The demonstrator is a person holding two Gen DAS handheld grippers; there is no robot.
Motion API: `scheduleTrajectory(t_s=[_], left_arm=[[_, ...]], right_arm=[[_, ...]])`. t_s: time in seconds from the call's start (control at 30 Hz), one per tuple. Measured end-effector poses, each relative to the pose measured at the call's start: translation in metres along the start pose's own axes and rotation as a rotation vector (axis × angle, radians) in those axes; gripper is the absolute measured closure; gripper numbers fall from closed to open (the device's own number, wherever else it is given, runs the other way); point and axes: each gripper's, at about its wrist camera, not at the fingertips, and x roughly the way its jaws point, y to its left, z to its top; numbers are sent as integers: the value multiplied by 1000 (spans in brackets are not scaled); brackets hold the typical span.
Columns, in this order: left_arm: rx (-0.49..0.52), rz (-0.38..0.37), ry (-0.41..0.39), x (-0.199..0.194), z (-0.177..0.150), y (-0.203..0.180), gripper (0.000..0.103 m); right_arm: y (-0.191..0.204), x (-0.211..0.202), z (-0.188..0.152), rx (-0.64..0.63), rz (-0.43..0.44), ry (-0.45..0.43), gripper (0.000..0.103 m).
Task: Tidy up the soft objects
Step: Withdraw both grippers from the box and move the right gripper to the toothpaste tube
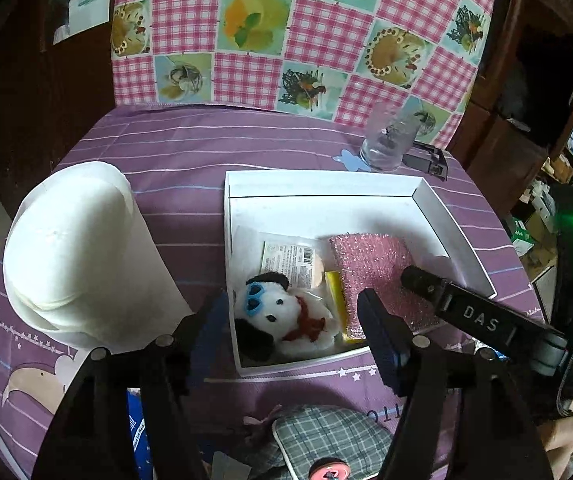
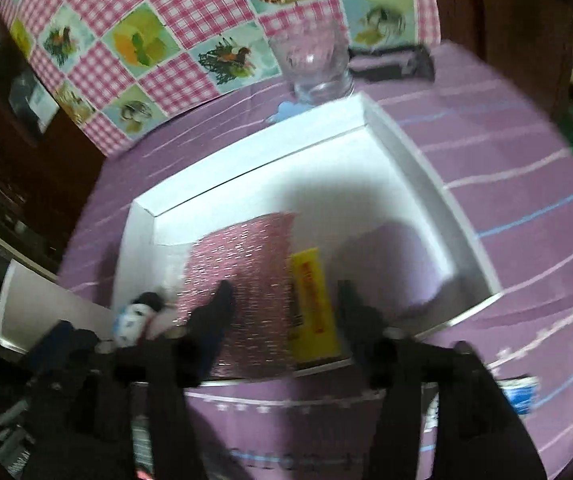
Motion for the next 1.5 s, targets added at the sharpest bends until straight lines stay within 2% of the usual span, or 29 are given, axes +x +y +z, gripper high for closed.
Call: scheduleTrajectory(t_s=[0.23,0.4,0.5,0.7,0.87,1.0,1.13,1.37,1.5], left_arm=[[11,1,-8,-2,0,-2,36],[12,1,-9,-3,0,-3,36],[11,-2,-11,-5,1,-4,36],[0,-59,16,-7,2,-5,36],[-9,-87,54,-8,2,-8,36],[-1,-115,84,-8,-2,-16,36],[34,-119,95,-11,-8,-30,36],[110,-116,99,-14,-18,-54,36],[143,-124,114,-12,-23,-65,36]], right_arm=[[-7,-9,7,38,50,24,41],[-2,-24,8,1,7,-12,41],[1,-32,9,-15,17,-15,41],[8,-53,8,-35,25,-52,41],[13,-69,-3,-74,-2,-75,41],[7,-75,-16,-57,5,-78,41],[-3,-84,-28,-44,-12,-81,41],[-33,-114,-51,-13,-2,-159,41],[-44,-120,-60,-9,-1,-172,41]])
